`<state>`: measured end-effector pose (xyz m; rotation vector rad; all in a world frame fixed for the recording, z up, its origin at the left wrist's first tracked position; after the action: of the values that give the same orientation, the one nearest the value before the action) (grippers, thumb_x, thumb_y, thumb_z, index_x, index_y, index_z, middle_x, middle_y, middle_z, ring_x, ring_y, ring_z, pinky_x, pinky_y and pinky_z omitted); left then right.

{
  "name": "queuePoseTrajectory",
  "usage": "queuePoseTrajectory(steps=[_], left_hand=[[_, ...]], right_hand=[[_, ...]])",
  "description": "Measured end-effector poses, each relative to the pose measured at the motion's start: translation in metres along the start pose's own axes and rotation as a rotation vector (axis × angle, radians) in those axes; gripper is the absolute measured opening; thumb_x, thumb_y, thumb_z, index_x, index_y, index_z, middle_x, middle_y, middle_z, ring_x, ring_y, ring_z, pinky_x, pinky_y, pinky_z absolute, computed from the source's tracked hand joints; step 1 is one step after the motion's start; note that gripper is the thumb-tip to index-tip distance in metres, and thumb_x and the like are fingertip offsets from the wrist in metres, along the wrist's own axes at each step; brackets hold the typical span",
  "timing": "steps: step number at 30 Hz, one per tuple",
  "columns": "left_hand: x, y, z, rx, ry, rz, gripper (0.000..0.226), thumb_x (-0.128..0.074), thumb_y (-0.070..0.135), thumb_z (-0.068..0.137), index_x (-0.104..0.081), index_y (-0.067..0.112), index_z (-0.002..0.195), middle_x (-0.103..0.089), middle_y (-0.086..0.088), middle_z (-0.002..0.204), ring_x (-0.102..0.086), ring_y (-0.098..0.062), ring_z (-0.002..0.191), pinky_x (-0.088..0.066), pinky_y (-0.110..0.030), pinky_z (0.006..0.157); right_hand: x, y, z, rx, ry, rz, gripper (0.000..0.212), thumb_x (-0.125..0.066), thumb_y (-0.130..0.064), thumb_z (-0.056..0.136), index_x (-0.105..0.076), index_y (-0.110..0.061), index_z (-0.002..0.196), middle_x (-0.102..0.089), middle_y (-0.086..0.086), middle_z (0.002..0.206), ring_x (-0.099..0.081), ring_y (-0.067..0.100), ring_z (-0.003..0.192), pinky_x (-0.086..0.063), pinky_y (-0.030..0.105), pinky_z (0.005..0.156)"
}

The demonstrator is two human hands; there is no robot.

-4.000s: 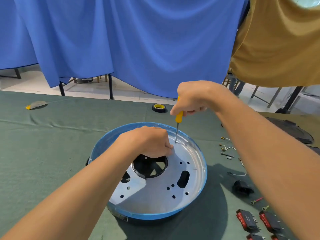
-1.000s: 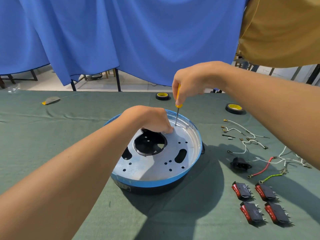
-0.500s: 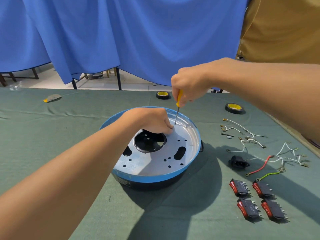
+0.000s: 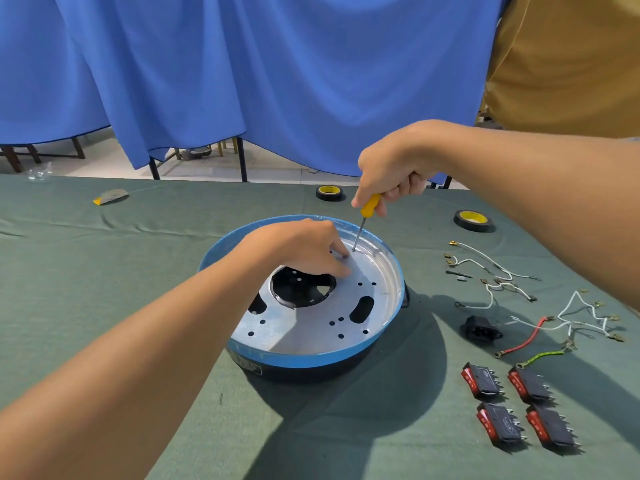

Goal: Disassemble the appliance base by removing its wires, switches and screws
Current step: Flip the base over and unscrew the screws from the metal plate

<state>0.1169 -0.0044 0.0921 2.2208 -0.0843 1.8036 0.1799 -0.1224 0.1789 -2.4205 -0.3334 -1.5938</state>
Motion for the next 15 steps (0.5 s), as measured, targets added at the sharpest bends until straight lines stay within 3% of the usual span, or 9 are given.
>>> queuePoseTrajectory(steps=[3, 5, 11, 15], left_hand=[[-0.004, -0.001, -0.004, 0.018, -0.012, 0.038, 0.053, -0.050, 0.056, 0.091, -0.044, 0.038, 0.141, -0.054, 0.002, 0.126, -0.045, -0.018, 0.101, -0.038, -0.031, 0.083], [-0.007, -0.001, -0.003, 0.030, -0.017, 0.058, 0.052, -0.045, 0.062, 0.091, -0.047, 0.041, 0.139, -0.050, 0.003, 0.134, -0.046, -0.021, 0.114, -0.036, -0.034, 0.088], [-0.016, 0.004, 0.002, 0.050, 0.059, 0.003, 0.044, -0.043, 0.057, 0.095, -0.060, 0.035, 0.129, -0.044, -0.001, 0.117, -0.044, -0.027, 0.116, -0.032, -0.036, 0.082], [-0.018, 0.004, 0.005, 0.113, 0.106, -0.005, 0.042, -0.044, 0.058, 0.094, -0.063, 0.036, 0.124, -0.043, 0.001, 0.127, -0.039, -0.029, 0.122, -0.032, -0.042, 0.081]], right_hand=[[0.000, -0.006, 0.001, -0.053, -0.046, -0.023, 0.038, -0.052, -0.031, 0.100, -0.066, 0.002, 0.086, -0.029, -0.003, 0.044, -0.020, 0.012, 0.032, -0.018, 0.015, 0.036], [0.000, -0.009, 0.000, -0.065, -0.056, -0.040, 0.038, -0.051, -0.031, 0.100, -0.067, 0.002, 0.087, -0.030, -0.003, 0.045, -0.020, 0.012, 0.032, -0.018, 0.015, 0.036], [0.002, -0.010, 0.005, -0.047, -0.039, -0.076, 0.034, -0.057, -0.028, 0.097, -0.068, 0.000, 0.083, -0.032, -0.002, 0.047, -0.022, 0.013, 0.036, -0.019, 0.017, 0.038], [0.001, -0.010, 0.012, -0.006, -0.002, -0.108, 0.030, -0.058, -0.024, 0.095, -0.068, 0.000, 0.080, -0.031, -0.002, 0.048, -0.022, 0.016, 0.042, -0.019, 0.020, 0.040]])
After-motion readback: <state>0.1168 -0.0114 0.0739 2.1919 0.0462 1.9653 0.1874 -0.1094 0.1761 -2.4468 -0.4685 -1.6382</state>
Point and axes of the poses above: each hand's wrist, its own z-axis towards the middle knuckle, its own x-axis out of the back of the hand, y = z × x, the point moved 2 cm from there along z, towards the middle knuckle
